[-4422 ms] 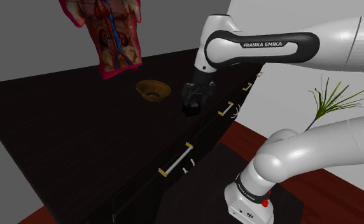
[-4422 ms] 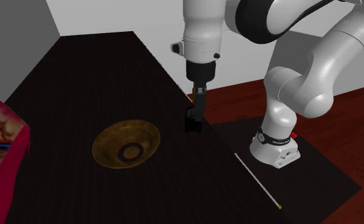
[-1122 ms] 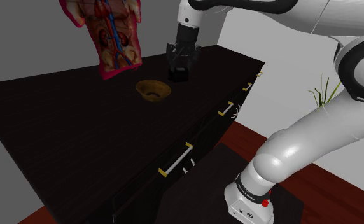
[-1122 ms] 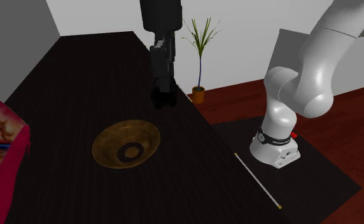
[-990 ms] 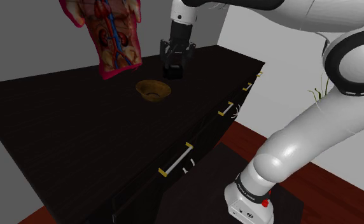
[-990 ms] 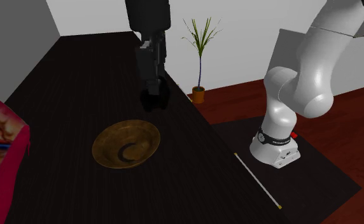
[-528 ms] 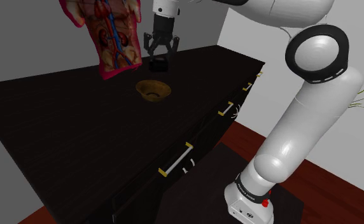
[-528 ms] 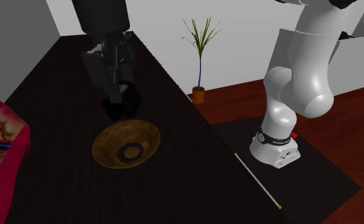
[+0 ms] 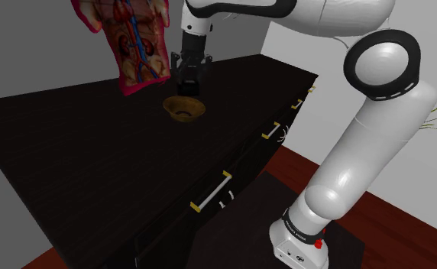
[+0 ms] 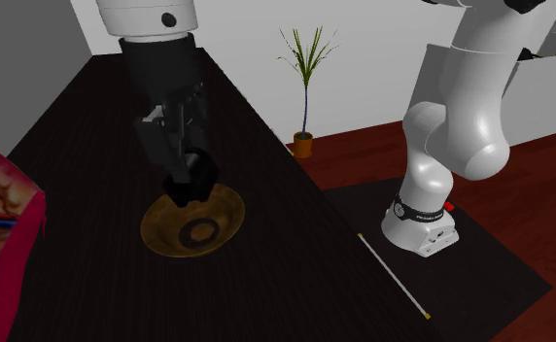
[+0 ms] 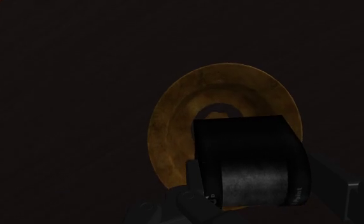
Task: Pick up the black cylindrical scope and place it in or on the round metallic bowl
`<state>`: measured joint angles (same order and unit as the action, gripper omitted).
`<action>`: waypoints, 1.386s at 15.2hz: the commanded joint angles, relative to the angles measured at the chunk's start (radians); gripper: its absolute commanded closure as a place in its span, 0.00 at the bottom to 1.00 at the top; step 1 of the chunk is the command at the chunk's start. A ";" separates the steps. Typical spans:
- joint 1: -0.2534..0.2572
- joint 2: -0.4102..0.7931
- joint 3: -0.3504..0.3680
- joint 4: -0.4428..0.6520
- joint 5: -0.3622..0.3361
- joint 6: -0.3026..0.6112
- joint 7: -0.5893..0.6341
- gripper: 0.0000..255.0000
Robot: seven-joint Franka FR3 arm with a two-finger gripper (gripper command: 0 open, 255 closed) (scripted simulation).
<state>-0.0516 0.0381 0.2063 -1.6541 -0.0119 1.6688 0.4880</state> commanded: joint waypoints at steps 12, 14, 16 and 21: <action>-0.001 -0.005 -0.001 -0.133 0.001 0.128 0.000 1.00; -0.001 -0.005 -0.001 -0.133 0.001 0.128 0.000 1.00; -0.001 -0.005 -0.001 -0.133 0.001 0.128 0.000 1.00; -0.001 -0.005 -0.001 -0.133 0.001 0.128 0.000 0.00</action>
<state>-0.0523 0.0327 0.2057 -1.7870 -0.0112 1.7972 0.4879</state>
